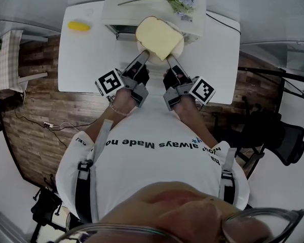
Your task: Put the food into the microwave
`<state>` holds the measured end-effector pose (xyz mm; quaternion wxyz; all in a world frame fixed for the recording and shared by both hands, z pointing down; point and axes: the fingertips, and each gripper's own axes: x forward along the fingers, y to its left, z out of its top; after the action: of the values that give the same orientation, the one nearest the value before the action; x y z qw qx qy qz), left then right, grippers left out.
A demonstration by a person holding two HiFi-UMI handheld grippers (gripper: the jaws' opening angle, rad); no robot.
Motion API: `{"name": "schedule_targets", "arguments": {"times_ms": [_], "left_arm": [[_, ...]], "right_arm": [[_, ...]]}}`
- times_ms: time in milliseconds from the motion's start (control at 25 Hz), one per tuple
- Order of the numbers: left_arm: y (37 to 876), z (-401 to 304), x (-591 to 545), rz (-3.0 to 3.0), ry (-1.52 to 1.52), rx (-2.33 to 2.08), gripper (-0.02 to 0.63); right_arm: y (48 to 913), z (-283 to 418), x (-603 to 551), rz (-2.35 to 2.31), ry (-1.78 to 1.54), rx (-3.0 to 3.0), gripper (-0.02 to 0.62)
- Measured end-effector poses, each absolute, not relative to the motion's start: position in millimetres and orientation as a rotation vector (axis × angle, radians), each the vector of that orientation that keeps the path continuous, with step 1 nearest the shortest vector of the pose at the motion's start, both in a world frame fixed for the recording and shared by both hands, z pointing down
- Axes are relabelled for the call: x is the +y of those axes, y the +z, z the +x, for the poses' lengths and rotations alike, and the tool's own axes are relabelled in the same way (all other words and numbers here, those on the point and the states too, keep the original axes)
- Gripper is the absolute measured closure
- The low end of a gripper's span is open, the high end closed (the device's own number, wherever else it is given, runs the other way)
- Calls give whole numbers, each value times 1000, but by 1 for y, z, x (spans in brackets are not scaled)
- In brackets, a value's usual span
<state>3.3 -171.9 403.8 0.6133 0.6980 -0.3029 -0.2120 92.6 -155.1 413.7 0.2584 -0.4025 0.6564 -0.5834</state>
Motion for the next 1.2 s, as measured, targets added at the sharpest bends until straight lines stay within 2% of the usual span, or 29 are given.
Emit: {"name": "schedule_targets", "arguments": {"times_ms": [480, 760, 1200], "left_arm": [[421, 6, -167, 1570, -500, -701, 588], [453, -32, -165, 1548, -445, -734, 588], [509, -37, -163, 1503, -413, -723, 588]], "right_arm": [[434, 91, -150, -1088, -1618, 1776, 571], [458, 58, -150, -1110, -1645, 1808, 569], [516, 49, -149, -1112, -1730, 1761, 570]]}}
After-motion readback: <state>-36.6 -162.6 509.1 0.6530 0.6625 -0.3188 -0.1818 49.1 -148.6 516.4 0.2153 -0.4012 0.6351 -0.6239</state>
